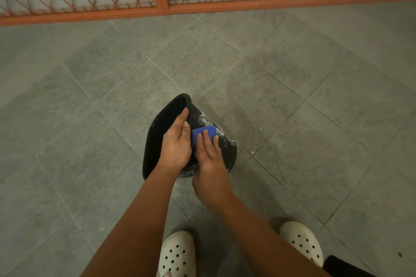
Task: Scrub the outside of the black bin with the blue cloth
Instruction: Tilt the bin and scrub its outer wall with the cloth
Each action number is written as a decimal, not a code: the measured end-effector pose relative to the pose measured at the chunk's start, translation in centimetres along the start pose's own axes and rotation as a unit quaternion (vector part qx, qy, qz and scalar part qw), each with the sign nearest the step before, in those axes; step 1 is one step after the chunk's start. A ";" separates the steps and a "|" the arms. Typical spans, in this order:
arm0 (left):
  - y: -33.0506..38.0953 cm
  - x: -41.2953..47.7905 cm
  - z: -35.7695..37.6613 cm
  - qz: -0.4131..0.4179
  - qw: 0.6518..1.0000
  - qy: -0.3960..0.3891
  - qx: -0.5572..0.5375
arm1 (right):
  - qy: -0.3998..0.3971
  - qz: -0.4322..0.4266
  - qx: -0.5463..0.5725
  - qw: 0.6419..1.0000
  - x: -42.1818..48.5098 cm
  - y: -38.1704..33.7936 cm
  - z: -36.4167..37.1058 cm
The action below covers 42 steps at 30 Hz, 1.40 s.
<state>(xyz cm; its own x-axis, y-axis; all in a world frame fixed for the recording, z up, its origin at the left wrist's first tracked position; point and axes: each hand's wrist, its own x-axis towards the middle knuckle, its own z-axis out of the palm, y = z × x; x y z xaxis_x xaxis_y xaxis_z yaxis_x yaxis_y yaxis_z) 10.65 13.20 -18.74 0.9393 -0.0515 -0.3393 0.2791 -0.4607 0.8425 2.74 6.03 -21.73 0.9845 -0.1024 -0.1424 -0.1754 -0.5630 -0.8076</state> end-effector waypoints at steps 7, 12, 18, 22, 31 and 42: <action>-0.1 -0.1 -0.3 0.002 1.000 -0.002 -0.004 | -0.061 0.035 -0.088 0.994 4.3 0.8 -1.7; -0.4 0.2 -0.4 0.003 1.000 -0.010 -0.020 | -0.017 0.030 -0.036 0.999 -0.5 -0.7 0.3; -0.7 0.1 -0.5 0.006 1.000 -0.012 -0.023 | -0.068 0.035 -0.086 0.993 3.5 0.1 -1.1; -0.6 0.2 -0.6 0.011 1.000 -0.007 -0.005 | -0.073 0.056 -0.086 0.992 3.7 -0.1 -1.9; -0.6 0.2 -0.3 0.003 1.000 -0.013 -0.007 | -0.060 0.023 -0.064 0.996 4.0 -0.4 -1.4; -0.8 0.3 -0.7 -0.013 1.000 -0.007 -0.015 | -0.080 0.013 -0.092 0.992 2.8 -1.6 -1.5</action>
<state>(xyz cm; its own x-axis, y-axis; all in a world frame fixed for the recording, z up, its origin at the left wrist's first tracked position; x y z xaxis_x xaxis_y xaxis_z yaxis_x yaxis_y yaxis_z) 10.82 14.17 -19.25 0.9288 -0.0519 -0.3669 0.3095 -0.4357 0.8452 5.76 5.38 -19.99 0.9647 0.0045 -0.2634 -0.1841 -0.7035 -0.6864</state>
